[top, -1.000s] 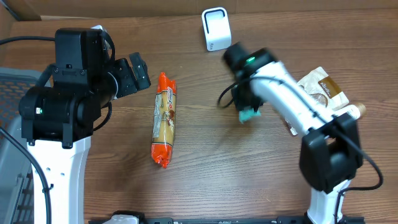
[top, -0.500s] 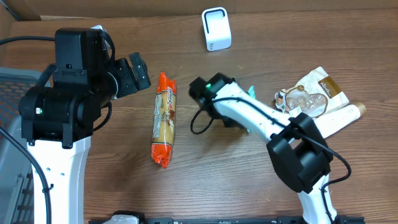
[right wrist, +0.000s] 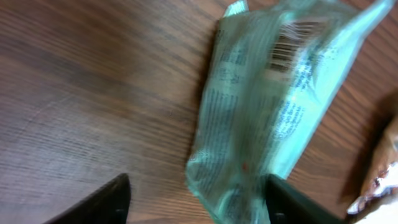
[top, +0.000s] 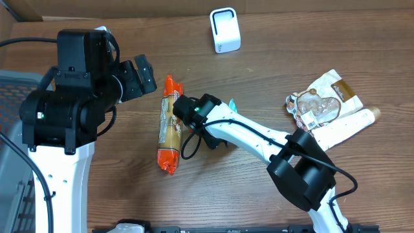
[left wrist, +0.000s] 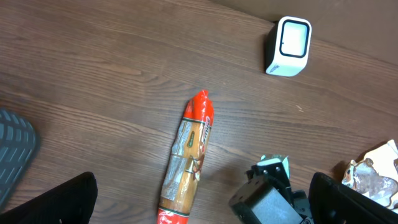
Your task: Scan the item barcode
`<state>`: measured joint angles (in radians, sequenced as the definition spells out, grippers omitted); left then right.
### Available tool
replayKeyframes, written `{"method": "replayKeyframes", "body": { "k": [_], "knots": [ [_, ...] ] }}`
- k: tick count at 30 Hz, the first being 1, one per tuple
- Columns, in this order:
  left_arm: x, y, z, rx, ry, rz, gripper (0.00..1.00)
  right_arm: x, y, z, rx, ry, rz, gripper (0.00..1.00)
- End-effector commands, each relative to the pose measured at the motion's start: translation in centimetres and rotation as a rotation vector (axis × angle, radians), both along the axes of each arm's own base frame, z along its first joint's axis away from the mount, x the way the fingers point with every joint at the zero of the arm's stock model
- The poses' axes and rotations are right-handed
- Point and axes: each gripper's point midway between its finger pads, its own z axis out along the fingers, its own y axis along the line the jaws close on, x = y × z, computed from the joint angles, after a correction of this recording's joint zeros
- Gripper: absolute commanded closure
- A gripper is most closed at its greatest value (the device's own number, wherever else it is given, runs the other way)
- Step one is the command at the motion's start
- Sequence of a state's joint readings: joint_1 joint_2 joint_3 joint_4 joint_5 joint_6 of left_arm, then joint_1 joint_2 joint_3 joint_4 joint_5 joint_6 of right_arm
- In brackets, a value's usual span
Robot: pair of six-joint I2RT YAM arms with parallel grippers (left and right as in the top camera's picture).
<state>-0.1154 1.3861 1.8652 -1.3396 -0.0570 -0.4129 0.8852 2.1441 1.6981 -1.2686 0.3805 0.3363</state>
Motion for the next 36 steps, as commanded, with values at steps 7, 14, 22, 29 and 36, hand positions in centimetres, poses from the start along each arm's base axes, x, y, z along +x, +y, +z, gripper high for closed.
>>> {"method": "replayKeyframes", "body": {
  "k": [7, 14, 22, 29, 36],
  "knots": [
    [0.1, 0.2, 0.5, -0.002, -0.016, 0.012, 0.00, -0.4, 2.9, -0.1, 0.248, 0.178, 0.001, 0.26],
    [0.1, 0.2, 0.5, -0.002, -0.016, 0.012, 0.01, 0.8, 3.5, 1.5, 0.250, 0.111, 0.008, 0.30],
    [0.1, 0.2, 0.5, -0.002, -0.016, 0.012, 0.00, 1.3, 4.0, 3.0, 0.260, 0.093, 0.049, 0.29],
    [0.1, 0.2, 0.5, -0.002, -0.016, 0.012, 0.00, 2.4, 2.5, 3.2, 0.206, 0.054, 0.041, 0.28],
    [0.1, 0.2, 0.5, -0.002, -0.016, 0.012, 0.01, 6.3, -3.2, 4.0, 0.386, 0.162, -0.171, 0.27]
  ]
}}
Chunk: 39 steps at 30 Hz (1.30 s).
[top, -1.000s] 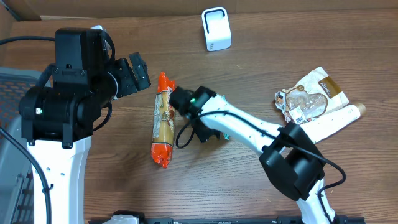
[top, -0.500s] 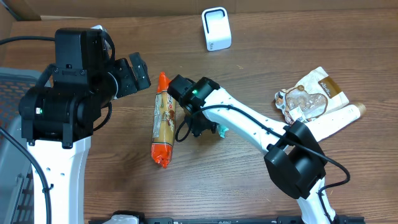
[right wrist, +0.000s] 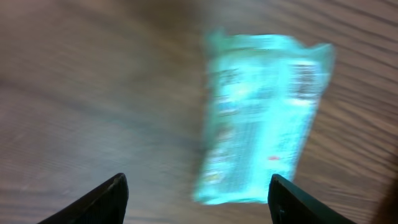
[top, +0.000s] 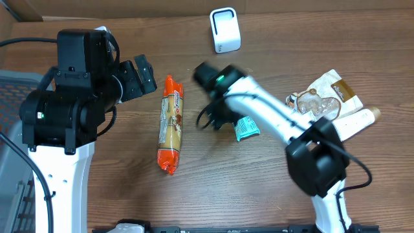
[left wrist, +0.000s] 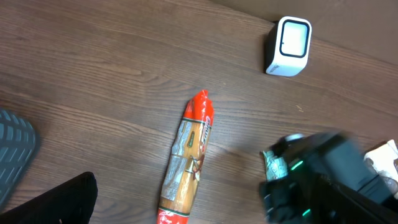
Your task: Scan the item barcode
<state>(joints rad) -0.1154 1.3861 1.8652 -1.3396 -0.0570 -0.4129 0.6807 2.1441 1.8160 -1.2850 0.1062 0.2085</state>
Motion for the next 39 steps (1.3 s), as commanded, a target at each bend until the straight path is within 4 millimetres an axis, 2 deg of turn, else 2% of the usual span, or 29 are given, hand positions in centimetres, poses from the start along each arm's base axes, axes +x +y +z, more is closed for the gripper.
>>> {"method": "replayKeyframes", "body": {
  "k": [1, 3, 5, 7, 14, 16, 21, 25, 29, 35, 39],
  "knots": [
    [0.1, 0.2, 0.5, -0.002, -0.016, 0.012, 0.01, 2.6, -2.6, 2.2, 0.173, 0.047, -0.092, 0.27],
    [0.1, 0.2, 0.5, -0.002, -0.016, 0.012, 0.00, 2.9, -3.2, 2.2, 0.249, 0.093, -0.082, 0.27],
    [0.1, 0.2, 0.5, -0.002, -0.016, 0.012, 0.01, 2.8, -4.2, 1.8, 0.327, 0.149, -0.067, 0.18],
    [0.1, 0.2, 0.5, -0.002, -0.016, 0.012, 0.01, 2.6, -4.9, 1.5, 0.370, 0.182, -0.060, 0.16],
    [0.1, 0.2, 0.5, -0.002, -0.016, 0.012, 0.00, 1.6, -7.0, -1.6, 0.439, 0.251, -0.089, 0.19],
    [0.1, 0.2, 0.5, -0.002, -0.016, 0.012, 0.01, 0.8, -7.2, -3.3, 0.446, 0.267, -0.095, 0.21],
    [0.1, 0.2, 0.5, -0.002, -0.016, 0.012, 0.00, -0.6, -6.7, -5.7, 0.495, 0.289, -0.096, 0.25],
    [0.1, 0.2, 0.5, -0.002, -0.016, 0.012, 0.01, -1.5, -6.2, -7.7, 0.545, 0.289, -0.101, 0.35],
    [0.1, 0.2, 0.5, -0.002, -0.016, 0.012, 0.01, -2.6, -6.3, -9.3, 0.556, 0.298, -0.123, 0.63],
    [0.1, 0.2, 0.5, -0.002, -0.016, 0.012, 0.01, -2.9, -6.4, -9.3, 0.553, 0.312, -0.127, 0.94],
    [0.1, 0.2, 0.5, -0.002, -0.016, 0.012, 0.00, -2.4, -6.3, -8.8, 0.559, 0.307, -0.128, 0.96]
  ]
}}
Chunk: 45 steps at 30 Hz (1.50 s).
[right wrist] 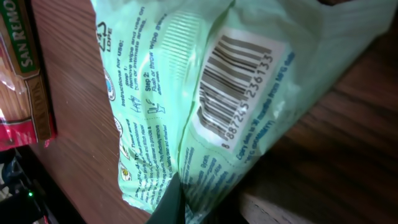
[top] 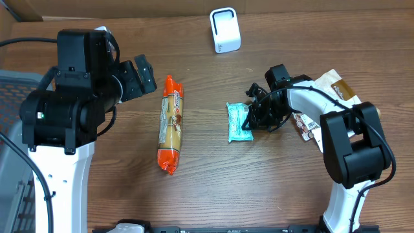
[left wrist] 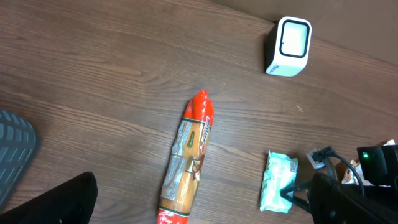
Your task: Scan the item barcode
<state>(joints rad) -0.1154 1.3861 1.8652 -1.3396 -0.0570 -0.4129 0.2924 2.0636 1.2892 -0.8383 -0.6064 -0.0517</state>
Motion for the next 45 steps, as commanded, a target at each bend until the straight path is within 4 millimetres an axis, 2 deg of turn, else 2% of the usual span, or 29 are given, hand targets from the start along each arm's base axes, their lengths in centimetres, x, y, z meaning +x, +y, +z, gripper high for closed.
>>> {"method": "replayKeyframes", "body": {
  "k": [1, 5, 8, 9, 10, 11, 12, 14, 16, 19, 21, 23, 26, 31, 33, 36, 43, 45],
  "knots": [
    [0.1, 0.2, 0.5, -0.002, -0.016, 0.012, 0.00, -0.7, -1.2, -2.0, -0.094, 0.042, 0.007, 0.96],
    [0.1, 0.2, 0.5, -0.002, -0.016, 0.012, 0.00, 1.4, -1.2, 0.2, -0.139, -0.049, 0.088, 0.96],
    [0.1, 0.2, 0.5, -0.002, -0.016, 0.012, 0.00, 4.0, -2.6, 1.3, -0.322, -0.198, 0.198, 0.96],
    [0.1, 0.2, 0.5, -0.002, -0.016, 0.012, 0.00, 5.0, -3.3, 1.5, -0.389, -0.248, 0.215, 0.93],
    [0.1, 0.2, 0.5, -0.002, -0.016, 0.012, 0.01, 5.8, -3.8, 1.7, -0.439, -0.285, 0.222, 0.83],
    [0.1, 0.2, 0.5, -0.002, -0.016, 0.012, 0.00, 7.4, -4.5, 2.1, -0.511, -0.346, 0.211, 0.55],
    [0.1, 0.2, 0.5, -0.002, -0.016, 0.012, 0.00, 8.2, -4.8, 2.4, -0.536, -0.371, 0.194, 0.40],
    [0.1, 0.2, 0.5, -0.002, -0.016, 0.012, 0.00, 9.4, -4.9, 3.4, -0.537, -0.389, 0.119, 0.31],
    [0.1, 0.2, 0.5, -0.002, -0.016, 0.012, 0.00, 10.2, -5.0, 4.6, -0.498, -0.345, -0.036, 0.30],
    [0.1, 0.2, 0.5, -0.002, -0.016, 0.012, 0.01, 9.9, -3.7, 6.5, -0.329, -0.196, -0.233, 0.31],
    [0.1, 0.2, 0.5, -0.002, -0.016, 0.012, 0.01, 8.8, -3.5, 7.0, -0.258, -0.010, -0.442, 0.34],
    [0.1, 0.2, 0.5, -0.002, -0.016, 0.012, 0.01, 7.3, -4.1, 6.7, -0.295, 0.163, -0.634, 0.27],
    [0.1, 0.2, 0.5, -0.002, -0.016, 0.012, 0.00, 4.7, -3.6, 5.3, -0.364, 0.317, -0.770, 0.32],
    [0.1, 0.2, 0.5, -0.002, -0.016, 0.012, 0.01, 2.6, -2.0, 4.4, -0.422, 0.380, -0.811, 0.32],
    [0.1, 0.2, 0.5, -0.002, -0.016, 0.012, 0.00, 2.0, -1.8, 3.9, -0.465, 0.377, -0.830, 0.26],
    [0.1, 0.2, 0.5, -0.002, -0.016, 0.012, 0.00, 1.1, -1.7, 3.1, -0.517, 0.374, -0.855, 0.25],
    [0.1, 0.2, 0.5, -0.002, -0.016, 0.012, 0.00, 0.7, -2.7, 0.9, -0.580, 0.336, -0.922, 0.25],
    [0.1, 0.2, 0.5, -0.002, -0.016, 0.012, 0.01, 1.0, -3.4, -0.2, -0.601, 0.287, -0.928, 0.30]
  ]
}}
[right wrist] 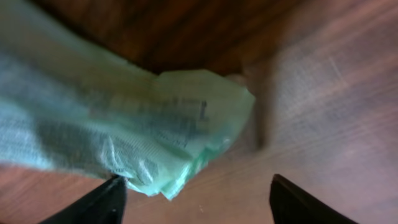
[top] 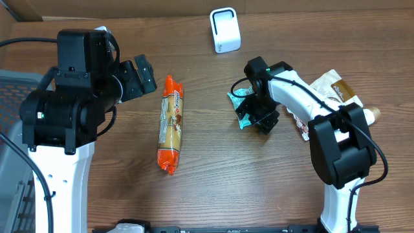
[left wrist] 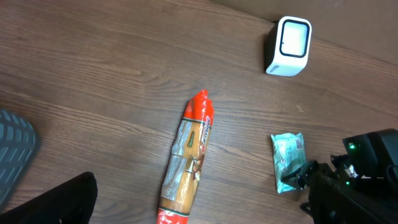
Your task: Scan the item barcode
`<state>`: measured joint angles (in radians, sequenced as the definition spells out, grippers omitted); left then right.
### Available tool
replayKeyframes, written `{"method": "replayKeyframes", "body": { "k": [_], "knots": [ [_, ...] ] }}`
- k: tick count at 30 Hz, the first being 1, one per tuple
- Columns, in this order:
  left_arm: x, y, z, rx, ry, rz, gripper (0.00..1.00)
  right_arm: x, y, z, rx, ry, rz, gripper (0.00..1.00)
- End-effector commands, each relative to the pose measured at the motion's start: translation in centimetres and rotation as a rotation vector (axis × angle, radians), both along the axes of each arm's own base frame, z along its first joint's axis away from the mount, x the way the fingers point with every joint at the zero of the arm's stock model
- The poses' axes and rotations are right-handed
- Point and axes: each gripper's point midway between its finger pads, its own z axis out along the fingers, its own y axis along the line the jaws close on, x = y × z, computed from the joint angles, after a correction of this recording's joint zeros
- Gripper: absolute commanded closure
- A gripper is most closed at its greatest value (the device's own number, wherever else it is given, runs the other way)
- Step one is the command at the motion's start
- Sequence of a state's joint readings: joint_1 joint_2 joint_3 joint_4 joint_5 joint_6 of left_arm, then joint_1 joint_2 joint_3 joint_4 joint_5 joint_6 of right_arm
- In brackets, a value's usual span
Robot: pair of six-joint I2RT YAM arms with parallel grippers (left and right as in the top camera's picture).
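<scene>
A mint-green packet (top: 239, 103) lies tilted on the wooden table, right of centre; the left wrist view also shows this packet (left wrist: 288, 160). My right gripper (top: 260, 118) sits right against it, open. In the right wrist view the packet (right wrist: 124, 134) fills the upper left and touches the left fingertip (right wrist: 106, 199); no barcode is legible there. The white scanner (top: 224, 30) stands at the back, apart from both. My left gripper (top: 140, 76) hangs open at the left, holding nothing.
A long orange-ended food pack (top: 170, 124) lies left of centre. A pile of items (top: 330, 102), with a brown-and-white bag, a clear pack and a cream tube, sits at the right. A grey basket (top: 11, 129) stands at the left edge.
The green packet has shifted up and slightly right and now lies tilted. My right gripper has moved from the packet's right side to just below it. The barcode no longer shows in the wrist view.
First my right gripper was open over the green packet beside the orange pack. Then the packet lay further right, with the arm above it. Later the gripper was at the packet's right edge, barcode close in view. Now it is open against the tilted packet.
</scene>
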<state>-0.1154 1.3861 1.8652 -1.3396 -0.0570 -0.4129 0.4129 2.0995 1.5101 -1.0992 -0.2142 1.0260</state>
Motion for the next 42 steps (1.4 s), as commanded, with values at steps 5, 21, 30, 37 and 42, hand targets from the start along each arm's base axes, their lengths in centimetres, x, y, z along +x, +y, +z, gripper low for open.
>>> {"method": "replayKeyframes", "body": {
  "k": [5, 21, 30, 37, 42],
  "knots": [
    [0.1, 0.2, 0.5, -0.002, -0.016, 0.012, 0.00, 2.1, -3.1, -2.3, -0.149, -0.171, 0.199, 0.37],
    [0.1, 0.2, 0.5, -0.002, -0.016, 0.012, 0.01, 9.0, -3.4, -1.4, -0.231, -0.500, 1.171, 0.36],
    [0.1, 0.2, 0.5, -0.002, -0.016, 0.012, 0.00, 9.5, -1.8, 0.5, 0.252, -0.589, 0.779, 0.30],
    [0.1, 0.2, 0.5, -0.002, -0.016, 0.012, 0.00, 10.5, -2.0, 1.9, 0.384, -0.658, 0.723, 0.24],
    [0.1, 0.2, 0.5, -0.002, -0.016, 0.012, 0.01, 11.6, -1.7, 2.4, 0.377, -0.734, 0.777, 0.16]
  ]
}}
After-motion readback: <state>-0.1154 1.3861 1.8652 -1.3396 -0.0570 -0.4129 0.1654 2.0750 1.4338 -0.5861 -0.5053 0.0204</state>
